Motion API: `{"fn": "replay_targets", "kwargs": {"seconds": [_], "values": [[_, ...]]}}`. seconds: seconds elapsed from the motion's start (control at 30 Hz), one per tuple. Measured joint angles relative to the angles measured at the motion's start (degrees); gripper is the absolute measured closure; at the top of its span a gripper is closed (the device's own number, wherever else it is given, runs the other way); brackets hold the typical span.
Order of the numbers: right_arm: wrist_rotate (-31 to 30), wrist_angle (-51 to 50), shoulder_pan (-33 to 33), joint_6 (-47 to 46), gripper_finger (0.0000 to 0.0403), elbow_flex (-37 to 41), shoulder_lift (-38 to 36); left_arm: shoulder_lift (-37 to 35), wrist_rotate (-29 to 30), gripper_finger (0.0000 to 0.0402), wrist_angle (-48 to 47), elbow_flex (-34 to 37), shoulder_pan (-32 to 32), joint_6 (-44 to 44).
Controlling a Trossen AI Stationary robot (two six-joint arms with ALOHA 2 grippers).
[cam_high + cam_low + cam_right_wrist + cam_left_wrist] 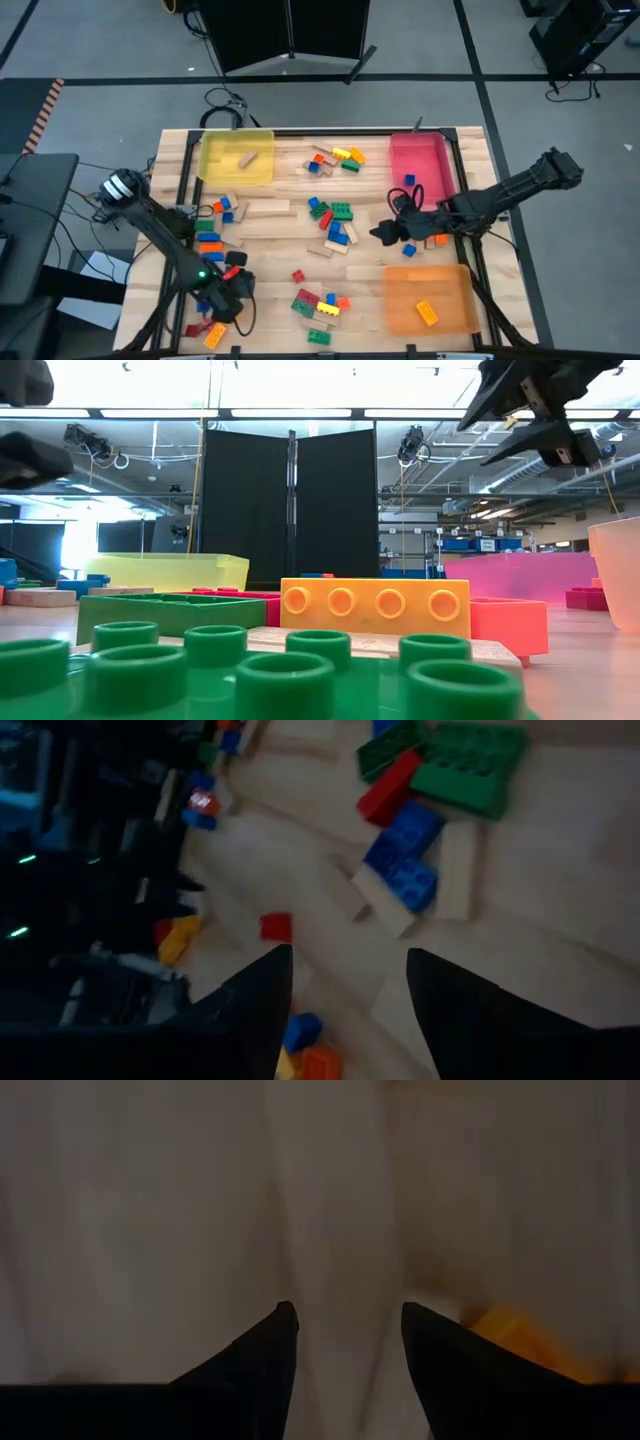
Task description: Sort blocks by size
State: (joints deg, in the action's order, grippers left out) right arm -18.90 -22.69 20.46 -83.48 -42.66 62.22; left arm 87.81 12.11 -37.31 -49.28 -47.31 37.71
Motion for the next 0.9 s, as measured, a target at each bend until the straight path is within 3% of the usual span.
{"fn": "replay_targets", "kwargs": {"seconds": [0.2, 0.6, 0.9], "values": [[0.5, 0.8, 2.4, 1.3, 0.0192, 0.0, 0.0, 3.1, -5.2, 0.0213, 7.1, 0.0, 0.0, 1.9], [1.0, 0.8, 2.7, 3.7, 0.0192, 0.0, 0.0, 3.3, -7.6, 0.0213, 4.9, 0.0, 0.0, 6.1], [1.0, 0.8, 2.7, 3.7, 0.0194, 0.0, 0.0, 4.5, -9.0, 0.0213, 2.3, 0.0, -0.9, -1.4]]}}
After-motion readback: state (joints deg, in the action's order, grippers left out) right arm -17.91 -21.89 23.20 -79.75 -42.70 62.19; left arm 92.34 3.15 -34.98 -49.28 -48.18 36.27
